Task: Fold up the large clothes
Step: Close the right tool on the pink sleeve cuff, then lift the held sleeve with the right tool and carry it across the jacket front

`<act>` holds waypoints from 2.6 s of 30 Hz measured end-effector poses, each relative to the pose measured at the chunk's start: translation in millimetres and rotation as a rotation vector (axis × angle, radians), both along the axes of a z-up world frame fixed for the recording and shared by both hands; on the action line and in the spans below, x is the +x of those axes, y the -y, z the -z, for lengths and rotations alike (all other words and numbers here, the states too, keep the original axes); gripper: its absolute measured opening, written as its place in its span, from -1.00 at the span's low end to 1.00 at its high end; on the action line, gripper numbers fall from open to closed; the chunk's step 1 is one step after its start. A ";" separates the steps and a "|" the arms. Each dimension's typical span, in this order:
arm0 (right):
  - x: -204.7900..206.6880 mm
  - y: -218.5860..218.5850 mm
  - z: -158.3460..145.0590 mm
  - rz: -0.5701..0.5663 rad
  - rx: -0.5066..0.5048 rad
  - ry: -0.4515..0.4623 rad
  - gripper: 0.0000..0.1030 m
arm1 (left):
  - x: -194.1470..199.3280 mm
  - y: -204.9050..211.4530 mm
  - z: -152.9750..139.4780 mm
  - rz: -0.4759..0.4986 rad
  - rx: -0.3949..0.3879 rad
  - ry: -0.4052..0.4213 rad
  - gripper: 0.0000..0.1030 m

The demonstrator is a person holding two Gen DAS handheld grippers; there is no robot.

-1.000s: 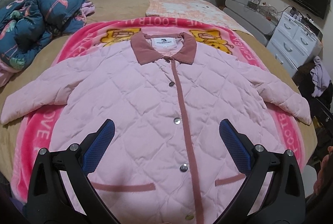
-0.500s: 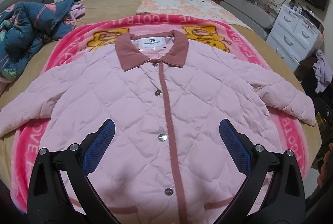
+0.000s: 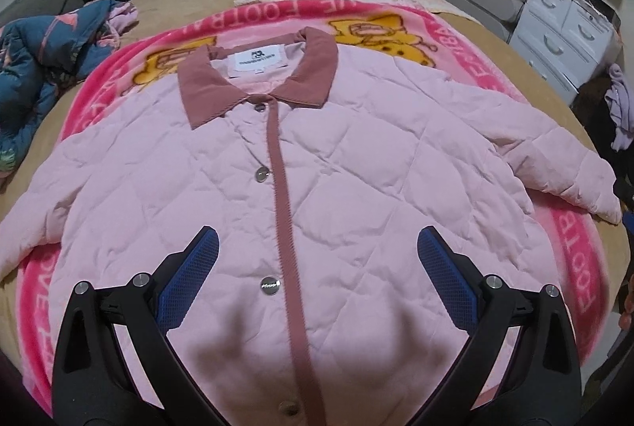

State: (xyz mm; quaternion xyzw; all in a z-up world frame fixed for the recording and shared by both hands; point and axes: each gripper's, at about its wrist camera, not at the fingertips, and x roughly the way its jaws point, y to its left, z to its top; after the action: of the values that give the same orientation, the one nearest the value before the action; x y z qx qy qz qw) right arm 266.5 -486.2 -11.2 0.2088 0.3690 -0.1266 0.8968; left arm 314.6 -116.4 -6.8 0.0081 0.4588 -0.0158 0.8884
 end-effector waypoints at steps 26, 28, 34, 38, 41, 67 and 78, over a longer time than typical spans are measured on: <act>37.7 176.6 100.6 0.378 0.368 -0.002 0.89 | 49.2 3.4 24.8 -0.029 0.031 -0.035 0.82; 40.0 183.9 101.6 0.393 0.375 0.017 0.60 | 49.8 -3.1 21.0 -0.036 0.033 -0.032 0.82; 44.8 181.7 71.8 0.335 0.352 0.117 -0.48 | 49.2 -25.8 2.3 -0.059 0.031 -0.002 0.82; 53.3 156.7 19.4 0.226 0.211 0.185 -0.60 | 47.4 -40.1 -11.5 -0.077 0.018 0.022 0.82; 58.7 133.9 -18.2 0.147 0.115 0.223 -0.63 | 44.9 -51.6 -22.4 -0.086 -0.004 0.037 0.82; 80.7 -125.3 -198.8 -0.321 -0.253 0.399 -0.68 | 14.5 -156.8 -93.8 -0.135 -0.075 0.169 0.82; 81.8 -201.3 -207.7 -0.438 -0.248 0.414 -0.69 | 0.1 -203.0 -103.6 -0.174 -0.166 0.189 0.82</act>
State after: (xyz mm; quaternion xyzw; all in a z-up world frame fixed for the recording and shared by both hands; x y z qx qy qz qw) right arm 348.3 -285.0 196.5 0.0348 0.1966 0.0708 0.9773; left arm 314.7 86.6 96.8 -0.1039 0.3693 0.0241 0.9232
